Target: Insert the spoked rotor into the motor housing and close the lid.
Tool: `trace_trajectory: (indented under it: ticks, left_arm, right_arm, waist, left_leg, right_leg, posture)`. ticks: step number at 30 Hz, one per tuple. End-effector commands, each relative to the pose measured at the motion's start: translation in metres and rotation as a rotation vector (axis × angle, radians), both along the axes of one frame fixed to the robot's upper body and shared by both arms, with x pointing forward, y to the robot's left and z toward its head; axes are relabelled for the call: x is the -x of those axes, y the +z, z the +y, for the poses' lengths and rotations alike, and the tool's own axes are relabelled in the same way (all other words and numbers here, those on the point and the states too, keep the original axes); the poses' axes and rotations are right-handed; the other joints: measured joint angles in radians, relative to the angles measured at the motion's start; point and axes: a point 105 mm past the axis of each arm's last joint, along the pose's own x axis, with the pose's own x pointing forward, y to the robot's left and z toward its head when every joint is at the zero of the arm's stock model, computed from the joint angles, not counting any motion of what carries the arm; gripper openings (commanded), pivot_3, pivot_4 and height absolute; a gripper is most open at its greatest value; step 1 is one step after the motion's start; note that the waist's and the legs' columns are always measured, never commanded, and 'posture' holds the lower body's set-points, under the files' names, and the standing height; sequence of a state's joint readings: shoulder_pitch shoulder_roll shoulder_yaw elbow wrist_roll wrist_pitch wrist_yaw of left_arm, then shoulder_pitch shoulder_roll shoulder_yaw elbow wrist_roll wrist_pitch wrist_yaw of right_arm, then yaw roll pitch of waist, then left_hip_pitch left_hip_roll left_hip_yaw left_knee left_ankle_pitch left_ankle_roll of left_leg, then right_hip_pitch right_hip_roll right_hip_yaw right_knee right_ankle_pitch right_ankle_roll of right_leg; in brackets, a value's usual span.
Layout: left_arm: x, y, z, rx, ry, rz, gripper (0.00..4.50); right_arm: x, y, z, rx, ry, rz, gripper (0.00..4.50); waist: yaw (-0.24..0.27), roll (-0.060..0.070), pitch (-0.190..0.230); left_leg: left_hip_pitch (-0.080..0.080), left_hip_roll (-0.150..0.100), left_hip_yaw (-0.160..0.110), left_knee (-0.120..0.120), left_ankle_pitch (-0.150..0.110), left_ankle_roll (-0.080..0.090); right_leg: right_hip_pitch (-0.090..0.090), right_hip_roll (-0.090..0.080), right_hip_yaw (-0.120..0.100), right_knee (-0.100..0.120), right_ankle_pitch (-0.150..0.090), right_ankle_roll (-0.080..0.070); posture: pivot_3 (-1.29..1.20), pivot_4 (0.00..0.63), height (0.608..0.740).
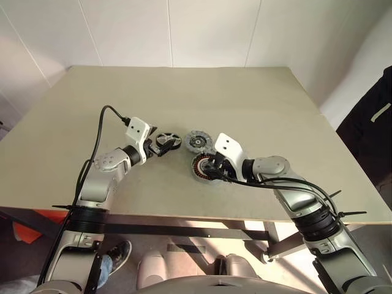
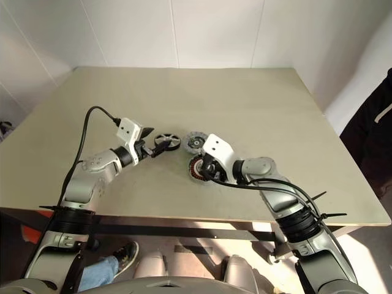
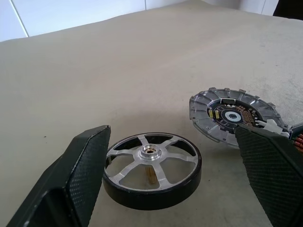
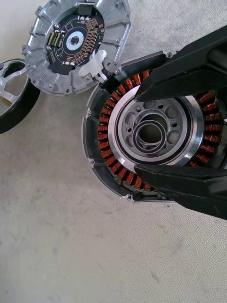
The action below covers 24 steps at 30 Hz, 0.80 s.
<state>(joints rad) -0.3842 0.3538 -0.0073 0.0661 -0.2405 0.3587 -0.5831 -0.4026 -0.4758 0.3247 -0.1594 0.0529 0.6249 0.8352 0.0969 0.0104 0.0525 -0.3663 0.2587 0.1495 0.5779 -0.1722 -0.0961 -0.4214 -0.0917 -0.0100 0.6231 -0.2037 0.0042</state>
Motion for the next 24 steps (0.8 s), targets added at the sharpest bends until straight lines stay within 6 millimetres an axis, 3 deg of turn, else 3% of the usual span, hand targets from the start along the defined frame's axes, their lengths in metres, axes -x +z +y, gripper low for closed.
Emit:
trace_trajectory:
  ticks: [1,5,7,12,16,24]
  left_arm:
    - [-0.002,0.013,0.001,-0.002,0.005,-0.05,4.41]
    - [-0.003,0.012,-0.001,0.001,0.003,-0.051,4.41]
    - [-0.003,0.012,-0.002,0.002,0.003,-0.052,4.41]
    - [-0.004,0.013,0.0,0.004,0.008,-0.056,4.41]
    - [-0.004,0.011,0.001,0.004,0.012,-0.054,4.41]
    - [-0.002,0.01,0.002,0.002,0.018,-0.051,4.41]
  right_arm:
    - [-0.007,0.032,0.004,-0.056,0.016,-0.101,2.19]
    - [-0.017,0.051,0.001,-0.084,0.0,-0.149,2.02]
    - [-0.019,0.053,-0.001,-0.08,-0.002,-0.154,1.6]
    - [-0.012,0.046,-0.004,-0.034,0.045,-0.138,0.02]
    - [-0.001,0.036,-0.002,-0.015,0.091,-0.092,0.02]
    - [0.0,0.021,-0.001,-0.003,0.087,-0.056,0.02]
  waist:
    - [0.0,0.0,0.0]
    - [0.0,0.0,0.0]
    - [0.0,0.0,0.0]
    - [0.002,0.0,0.0]
    - [0.002,0.0,0.0]
    - [0.001,0.0,0.0]
  left_leg:
    - [0.0,0.0,0.0,0.0,0.0,0.0]
    - [0.0,0.0,0.0,0.0,0.0,0.0]
    - [0.0,0.0,0.0,0.001,0.0,0.0]
    - [0.0,0.0,0.0,0.001,0.0,0.0]
    - [0.0,0.0,0.0,0.001,0.0,0.0]
    - [0.0,0.0,0.0,0.001,0.0,0.0]
  right_leg:
    - [0.0,0.0,0.0,0.0,0.0,0.0]
    - [0.0,0.0,0.0,0.0,0.0,0.0]
    - [0.0,0.0,0.0,0.001,0.0,0.0]
    - [0.0,0.0,0.0,0.0,0.0,0.0]
    - [0.0,0.0,0.0,0.0,0.0,0.0]
    - [0.001,0.0,0.0,0.001,0.0,0.0]
  posture:
    - [0.0,0.0,0.74]
    - [0.0,0.0,0.74]
    - [0.0,0.0,0.74]
    - [0.0,0.0,0.74]
    - [0.0,0.0,0.74]
    - [0.0,0.0,0.74]
